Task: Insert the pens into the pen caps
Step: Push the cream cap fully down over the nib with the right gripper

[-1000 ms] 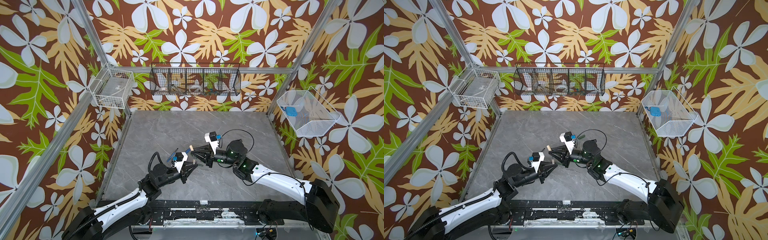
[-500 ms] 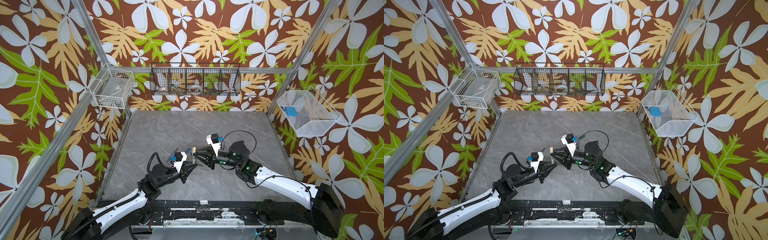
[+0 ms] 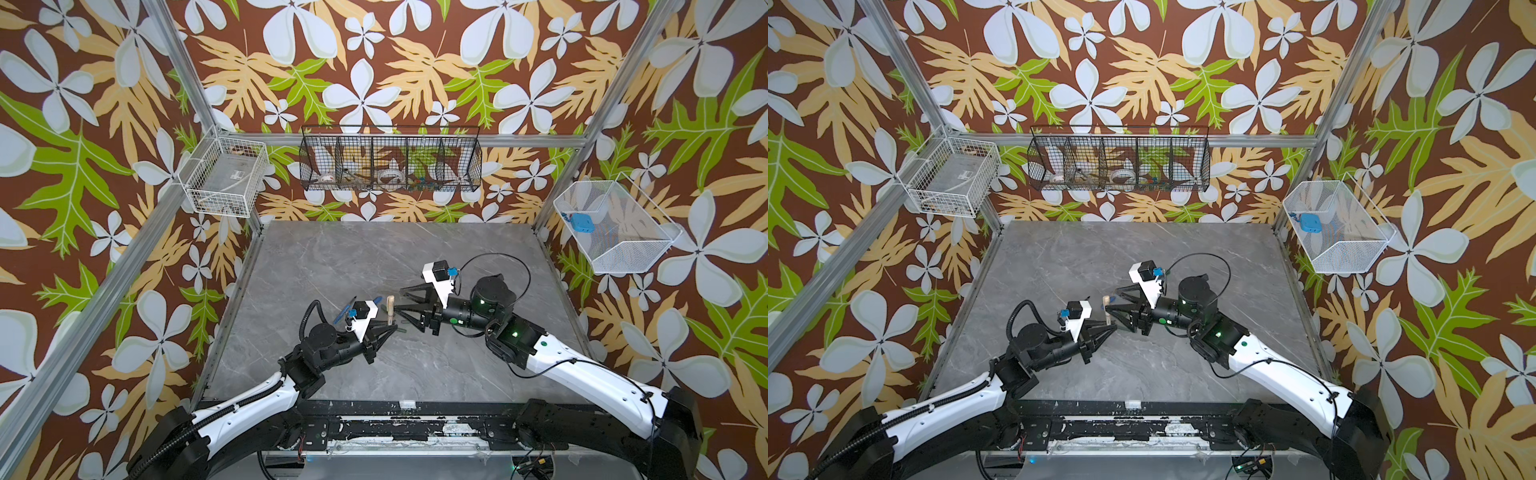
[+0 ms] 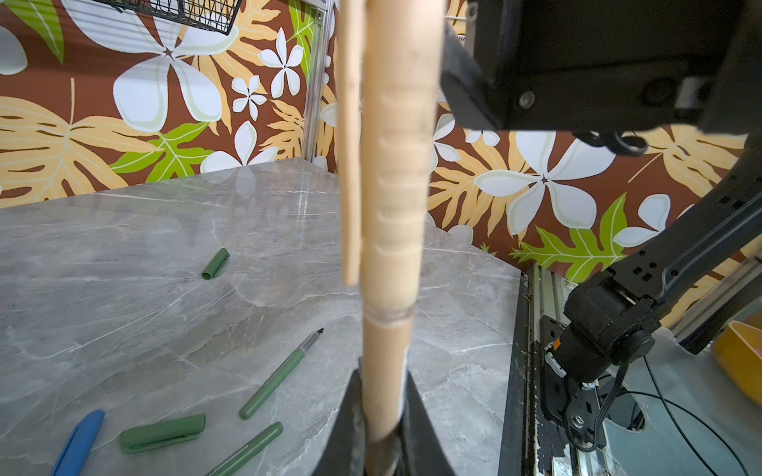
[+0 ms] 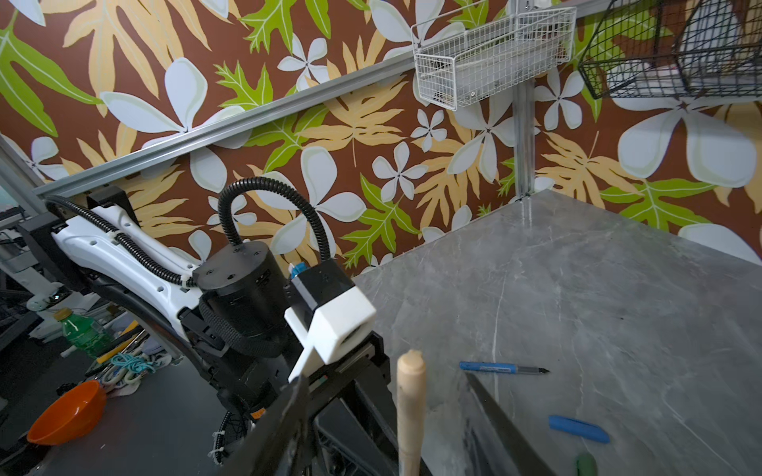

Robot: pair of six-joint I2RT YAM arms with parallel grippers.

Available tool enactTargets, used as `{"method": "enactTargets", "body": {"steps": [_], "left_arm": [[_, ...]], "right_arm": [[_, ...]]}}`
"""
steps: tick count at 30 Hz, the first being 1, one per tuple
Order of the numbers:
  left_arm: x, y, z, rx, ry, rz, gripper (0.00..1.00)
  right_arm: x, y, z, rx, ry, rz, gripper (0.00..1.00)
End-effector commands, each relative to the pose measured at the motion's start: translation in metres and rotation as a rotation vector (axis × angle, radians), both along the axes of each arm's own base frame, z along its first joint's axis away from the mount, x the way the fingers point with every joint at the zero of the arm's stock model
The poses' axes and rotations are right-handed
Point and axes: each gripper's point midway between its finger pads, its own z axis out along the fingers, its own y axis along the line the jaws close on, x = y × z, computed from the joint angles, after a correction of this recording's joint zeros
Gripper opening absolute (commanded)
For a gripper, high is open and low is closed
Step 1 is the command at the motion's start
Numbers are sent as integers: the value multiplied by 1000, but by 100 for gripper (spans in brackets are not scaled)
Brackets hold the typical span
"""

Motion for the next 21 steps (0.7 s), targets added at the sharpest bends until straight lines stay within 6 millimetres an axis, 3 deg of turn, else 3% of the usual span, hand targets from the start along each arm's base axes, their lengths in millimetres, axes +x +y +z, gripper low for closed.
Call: {"method": "enactTargets", "body": {"steps": [1,21], "left_arm": [[0,-1,5,-14,-3,-5,0],[3,0,2,3,0,12,0]], "right_arm": [[3,-1,-16,-89,54,-6,59],[10,23,-15,-69,77,79,51]]}}
